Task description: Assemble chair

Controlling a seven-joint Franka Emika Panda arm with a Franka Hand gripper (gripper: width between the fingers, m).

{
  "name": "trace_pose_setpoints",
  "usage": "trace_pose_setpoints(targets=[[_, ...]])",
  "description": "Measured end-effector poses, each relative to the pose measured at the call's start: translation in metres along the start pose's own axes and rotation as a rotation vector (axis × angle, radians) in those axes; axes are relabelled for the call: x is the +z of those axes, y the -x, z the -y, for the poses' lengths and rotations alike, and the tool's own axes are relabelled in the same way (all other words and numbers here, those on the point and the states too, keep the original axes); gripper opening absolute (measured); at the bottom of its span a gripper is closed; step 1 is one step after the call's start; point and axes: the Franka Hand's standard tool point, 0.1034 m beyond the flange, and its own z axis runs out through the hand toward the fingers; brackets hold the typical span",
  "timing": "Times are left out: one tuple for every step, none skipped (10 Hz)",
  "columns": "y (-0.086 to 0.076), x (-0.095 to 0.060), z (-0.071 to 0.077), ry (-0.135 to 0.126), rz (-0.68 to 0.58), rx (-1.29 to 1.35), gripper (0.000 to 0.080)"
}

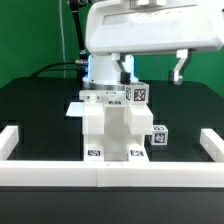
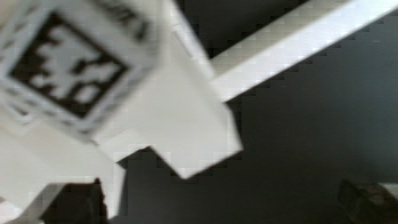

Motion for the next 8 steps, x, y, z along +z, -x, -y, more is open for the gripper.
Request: trace_pose_setpoints(targets=[[0.004, -0.004, 0.01, -0.008, 0.008, 0.03, 0.0648], [0.009, -0.007, 0.025, -0.011, 0.023, 0.051, 0.0648], [0.015, -0.01, 0.043, -0.016, 0.03, 0.102, 0.0648], [0.028, -0.006, 0.057, -0.016, 0.03, 0.131, 0.0648], [0.035, 0.0, 0.058, -0.007, 0.03, 0.14, 0.0648], [0.034, 0.001, 0.057, -0.005, 0.03, 0.135, 0.0648], [0.034, 0.001, 0.057, -0.005, 0.03, 0.136, 0.0648], [0.034, 0.002, 0.056, -0.004, 0.031, 0.136, 0.0648]])
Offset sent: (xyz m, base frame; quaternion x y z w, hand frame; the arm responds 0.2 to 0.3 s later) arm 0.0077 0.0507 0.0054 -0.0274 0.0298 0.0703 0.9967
